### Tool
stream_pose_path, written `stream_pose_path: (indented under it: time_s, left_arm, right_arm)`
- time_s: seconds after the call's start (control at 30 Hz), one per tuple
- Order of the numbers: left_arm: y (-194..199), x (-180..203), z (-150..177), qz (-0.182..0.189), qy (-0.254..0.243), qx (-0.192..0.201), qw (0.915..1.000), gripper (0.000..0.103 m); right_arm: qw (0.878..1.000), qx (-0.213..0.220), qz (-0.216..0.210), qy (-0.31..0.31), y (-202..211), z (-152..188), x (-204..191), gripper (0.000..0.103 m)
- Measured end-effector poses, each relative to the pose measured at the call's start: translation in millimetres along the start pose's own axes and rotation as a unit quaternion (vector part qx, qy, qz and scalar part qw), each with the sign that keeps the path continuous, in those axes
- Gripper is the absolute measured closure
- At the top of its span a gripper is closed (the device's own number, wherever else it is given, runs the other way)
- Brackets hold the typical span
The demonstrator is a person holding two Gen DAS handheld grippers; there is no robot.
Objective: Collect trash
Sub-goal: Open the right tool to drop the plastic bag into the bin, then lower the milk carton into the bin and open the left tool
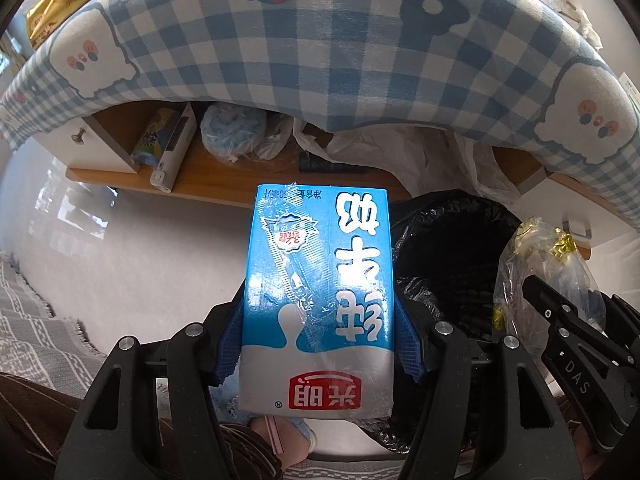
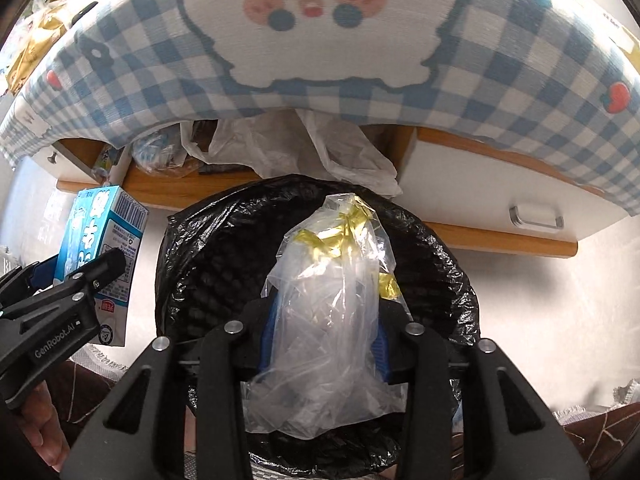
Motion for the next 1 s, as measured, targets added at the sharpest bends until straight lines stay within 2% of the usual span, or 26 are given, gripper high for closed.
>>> stream_pose_path:
  time_s: [0.1, 0.17, 0.37, 0.57, 0.73, 1.0]
  left_arm:
    - [1, 1, 0, 0.002, -0.001, 0.003, 1.0000, 0.041]
    - [3, 4, 0, 0.006, -0.004, 0.005, 1.0000, 0.041]
    - [15, 16, 1, 0.023, -0.011, 0.013, 0.9996, 0.041]
    - [29, 35, 3, 0.035, -0.028, 0.020, 0.9988, 0.041]
    - [37, 56, 4, 0.044, -0.046, 0.013, 0.9979, 0.041]
    - [50, 94, -4, 0.038, -0.075, 0.015, 0.9964, 0.041]
  right_arm:
    - [1.000, 0.008, -0.003, -0.005, 4, -1, 1, 0.055]
    - [1.000, 0.014, -0.001, -0.011, 7, -2, 4, 0.040]
    - [0.999, 0.040, 0.016, -0.012, 24, -8, 15, 0.016]
    - [0.998, 0.055, 0.026, -0.020, 40, -7, 39, 0.009]
    - [0.997, 0.056, 0.034, -0.035, 50, -3, 65, 0.009]
    - [0.996, 0.063, 0.047, -0.053, 74, -4, 114, 0.008]
Point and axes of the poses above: each gripper's, at about its wrist camera, not at the fingertips, and y roughly against the way its jaws point, x to its right, z to its underside, the point moved 6 cm from there along -y, roughly the way its jaws point
